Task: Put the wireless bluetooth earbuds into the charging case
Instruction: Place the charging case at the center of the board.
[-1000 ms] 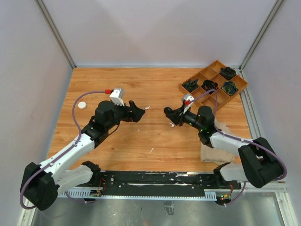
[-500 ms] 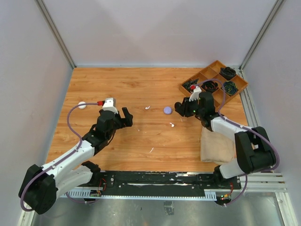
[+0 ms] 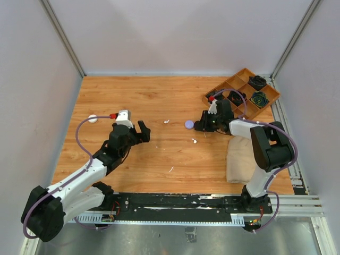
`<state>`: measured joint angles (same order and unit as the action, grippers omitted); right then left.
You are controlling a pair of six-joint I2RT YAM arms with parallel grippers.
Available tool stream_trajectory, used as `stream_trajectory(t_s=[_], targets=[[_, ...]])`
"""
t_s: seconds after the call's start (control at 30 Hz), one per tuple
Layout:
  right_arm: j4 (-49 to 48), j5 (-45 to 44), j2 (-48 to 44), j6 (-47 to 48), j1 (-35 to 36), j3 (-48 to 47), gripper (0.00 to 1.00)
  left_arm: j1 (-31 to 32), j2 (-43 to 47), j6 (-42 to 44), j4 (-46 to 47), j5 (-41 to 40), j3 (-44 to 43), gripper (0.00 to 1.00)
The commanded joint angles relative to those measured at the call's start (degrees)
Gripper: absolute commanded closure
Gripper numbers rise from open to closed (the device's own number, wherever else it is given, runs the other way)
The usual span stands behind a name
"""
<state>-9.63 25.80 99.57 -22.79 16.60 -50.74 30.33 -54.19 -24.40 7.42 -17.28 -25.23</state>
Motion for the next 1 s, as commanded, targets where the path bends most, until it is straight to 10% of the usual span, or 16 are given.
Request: stream_trajectory(t_s=[0.0, 0.97], targets=[[2.5, 2.9, 2.9, -2.9, -0.8, -3.6, 0.78, -0.3, 1.7, 0.8, 1.6, -0.2, 0.7, 0.01], [6.9, -10.9, -7.4, 5.8, 0.9, 1.4, 0.05, -0.3, 3.2, 0.6, 2.8, 0.2, 1.8, 0.01]])
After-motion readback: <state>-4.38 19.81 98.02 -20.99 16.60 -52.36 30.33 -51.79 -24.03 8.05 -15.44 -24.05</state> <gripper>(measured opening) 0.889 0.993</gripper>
